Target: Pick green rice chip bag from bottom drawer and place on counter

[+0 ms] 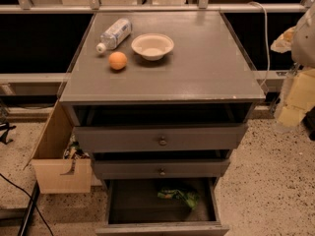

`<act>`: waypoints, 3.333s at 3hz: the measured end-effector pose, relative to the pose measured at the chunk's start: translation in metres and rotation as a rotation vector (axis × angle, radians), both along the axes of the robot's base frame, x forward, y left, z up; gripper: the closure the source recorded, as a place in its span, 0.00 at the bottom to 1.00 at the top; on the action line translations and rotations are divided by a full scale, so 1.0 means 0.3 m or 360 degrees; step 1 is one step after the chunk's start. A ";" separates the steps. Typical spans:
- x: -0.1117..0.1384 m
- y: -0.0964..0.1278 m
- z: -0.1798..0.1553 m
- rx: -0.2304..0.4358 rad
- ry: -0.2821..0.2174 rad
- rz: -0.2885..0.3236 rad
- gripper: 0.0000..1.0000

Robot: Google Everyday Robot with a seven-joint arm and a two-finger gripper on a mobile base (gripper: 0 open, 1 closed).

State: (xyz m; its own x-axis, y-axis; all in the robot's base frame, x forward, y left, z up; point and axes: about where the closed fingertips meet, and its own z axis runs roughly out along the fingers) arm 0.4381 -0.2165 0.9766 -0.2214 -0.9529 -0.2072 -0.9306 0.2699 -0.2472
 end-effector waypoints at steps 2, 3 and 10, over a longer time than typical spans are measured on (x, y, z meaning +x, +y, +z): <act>-0.028 0.017 -0.068 0.0063 0.0017 -0.0041 0.00; -0.051 0.051 -0.171 0.0172 0.0032 -0.0088 0.00; -0.147 0.288 -1.300 0.0455 0.0199 -0.0231 0.00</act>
Offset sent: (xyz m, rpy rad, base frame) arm -0.0168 0.0103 -0.0529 0.0933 0.0481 -0.0478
